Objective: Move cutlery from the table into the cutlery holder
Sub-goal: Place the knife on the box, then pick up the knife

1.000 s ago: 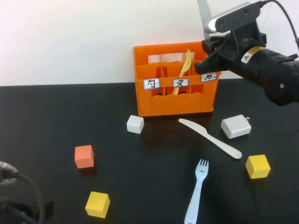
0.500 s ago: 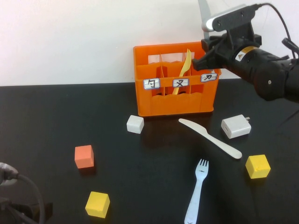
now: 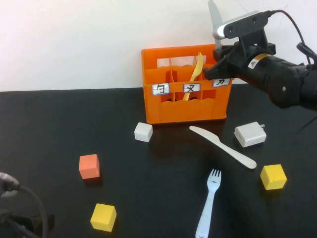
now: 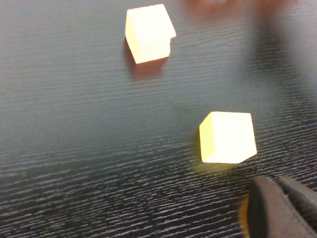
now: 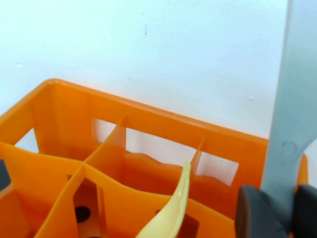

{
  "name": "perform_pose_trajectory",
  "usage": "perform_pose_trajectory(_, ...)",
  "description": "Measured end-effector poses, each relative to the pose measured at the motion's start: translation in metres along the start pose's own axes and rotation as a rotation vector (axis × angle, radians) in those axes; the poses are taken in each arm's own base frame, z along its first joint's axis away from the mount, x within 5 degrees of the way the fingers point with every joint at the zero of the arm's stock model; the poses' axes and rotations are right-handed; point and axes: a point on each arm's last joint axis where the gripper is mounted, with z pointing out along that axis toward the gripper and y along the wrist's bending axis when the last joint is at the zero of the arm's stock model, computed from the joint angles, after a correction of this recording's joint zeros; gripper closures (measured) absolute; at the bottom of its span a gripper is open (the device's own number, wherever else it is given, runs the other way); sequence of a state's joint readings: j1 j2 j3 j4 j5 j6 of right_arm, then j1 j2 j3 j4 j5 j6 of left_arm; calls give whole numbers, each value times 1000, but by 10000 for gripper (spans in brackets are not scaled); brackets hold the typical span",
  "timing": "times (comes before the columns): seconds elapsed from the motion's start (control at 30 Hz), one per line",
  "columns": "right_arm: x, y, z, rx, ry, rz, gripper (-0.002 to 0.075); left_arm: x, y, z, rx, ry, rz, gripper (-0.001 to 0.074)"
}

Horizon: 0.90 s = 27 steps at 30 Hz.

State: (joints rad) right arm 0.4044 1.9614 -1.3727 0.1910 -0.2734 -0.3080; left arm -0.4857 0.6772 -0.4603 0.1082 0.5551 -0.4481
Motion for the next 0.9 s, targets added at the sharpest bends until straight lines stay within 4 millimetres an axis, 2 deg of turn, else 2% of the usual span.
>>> perform_pose_trajectory(0.2,0,0,0,-4,10,0,402,0,0,0,2,-4,0,736)
perform_pose_trajectory(0.33,3,1,0,-19,50,-26,370,-1,0,0,5,-10,0,736)
perform_pose_trajectory(0.43,0,3,-7,-49,108,-89,373,-1,0,0,5,-10,0,736)
perform_pose_trajectory(0.57,-24,1,-34,-84,144,-212,442,-1,0,0,5,-10,0,736)
perform_pose_trajectory(0.67,-48,-3,-64,-102,159,-321,562,-1,0,0,5,-10,0,736)
perform_pose_trajectory(0.73,-58,-4,-83,-122,198,-360,652,-1,0,0,5,-10,0,736)
perform_pose_trajectory(0.8,-59,-4,-95,-151,271,-372,694,-1,0,0,5,-10,0,736)
perform_pose_trajectory(0.9,-48,-2,-106,-216,423,-351,718,-1,0,0,5,-10,0,736)
